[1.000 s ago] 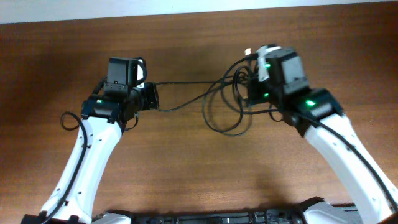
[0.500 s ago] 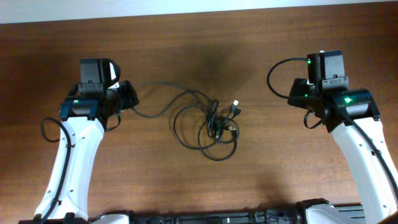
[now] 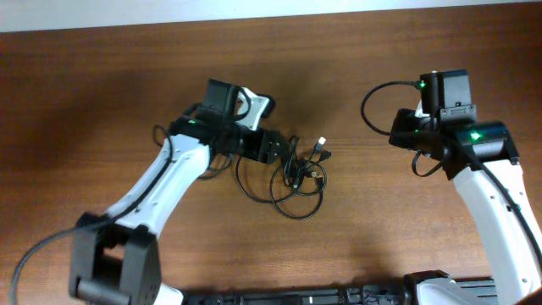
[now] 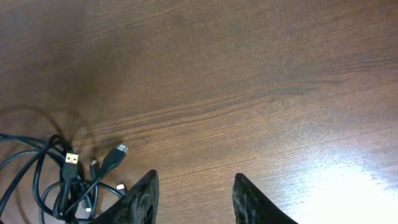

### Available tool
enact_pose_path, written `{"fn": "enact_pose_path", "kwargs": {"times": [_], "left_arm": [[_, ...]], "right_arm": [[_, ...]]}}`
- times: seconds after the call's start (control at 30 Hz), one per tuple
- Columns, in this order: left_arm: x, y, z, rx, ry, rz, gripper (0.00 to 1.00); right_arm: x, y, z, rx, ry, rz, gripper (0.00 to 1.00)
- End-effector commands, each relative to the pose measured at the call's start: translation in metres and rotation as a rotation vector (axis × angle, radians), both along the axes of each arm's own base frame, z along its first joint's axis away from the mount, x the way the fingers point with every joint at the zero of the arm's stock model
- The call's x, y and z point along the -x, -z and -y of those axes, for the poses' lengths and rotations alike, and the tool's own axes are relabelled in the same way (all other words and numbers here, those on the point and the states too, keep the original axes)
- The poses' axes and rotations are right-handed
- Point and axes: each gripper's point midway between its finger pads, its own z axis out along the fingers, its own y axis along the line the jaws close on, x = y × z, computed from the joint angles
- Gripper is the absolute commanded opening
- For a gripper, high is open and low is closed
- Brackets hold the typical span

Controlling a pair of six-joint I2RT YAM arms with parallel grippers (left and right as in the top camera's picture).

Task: Untangle cables

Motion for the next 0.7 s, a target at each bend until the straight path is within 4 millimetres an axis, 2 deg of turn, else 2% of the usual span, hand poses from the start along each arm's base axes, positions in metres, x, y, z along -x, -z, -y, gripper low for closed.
{"fn": "enact_pose_path", "kwargs": {"times": [0.0, 0.03, 0.13, 0.17, 0.3, 0.4, 0.47, 0.57, 0.67], "left_arm": [[0.014, 0.024, 0.025, 0.054, 0.099, -0.083, 0.73], [0.017, 0.038, 0.032, 0.045, 0.117, -0.104, 0.71], [0.02, 0.052, 0.045, 0.041, 0.149, -0.107, 0.62], [0.021, 0.056, 0.049, 0.042, 0.159, -0.104, 0.56], [0.02, 0.062, 0.049, 0.013, 0.153, -0.096, 0.21], [0.017, 0.06, 0.049, 0.013, 0.149, -0.089, 0.09], [0.008, 0.049, 0.049, 0.025, 0.137, -0.074, 0.06], [-0.007, 0.013, 0.046, 0.049, 0.115, -0.021, 0.03], [-0.019, -0.025, 0.042, 0.086, 0.099, 0.052, 0.03]], "right_arm": [[-0.002, -0.005, 0.003, -0.064, 0.022, 0.012, 0.4], [-0.002, -0.005, 0.005, -0.074, 0.028, 0.012, 0.4], [-0.002, -0.005, 0.005, -0.074, 0.028, 0.011, 0.41], [-0.002, -0.005, 0.005, -0.074, 0.029, 0.011, 0.41], [-0.001, -0.002, 0.005, -0.077, 0.027, -0.004, 0.41], [-0.001, 0.004, 0.005, -0.076, 0.028, -0.031, 0.44], [0.001, 0.012, 0.001, -0.089, 0.013, -0.066, 0.45], [0.001, 0.015, -0.018, -0.19, -0.039, -0.088, 0.45], [-0.002, 0.01, -0.036, -0.281, -0.09, -0.073, 0.47]]}}
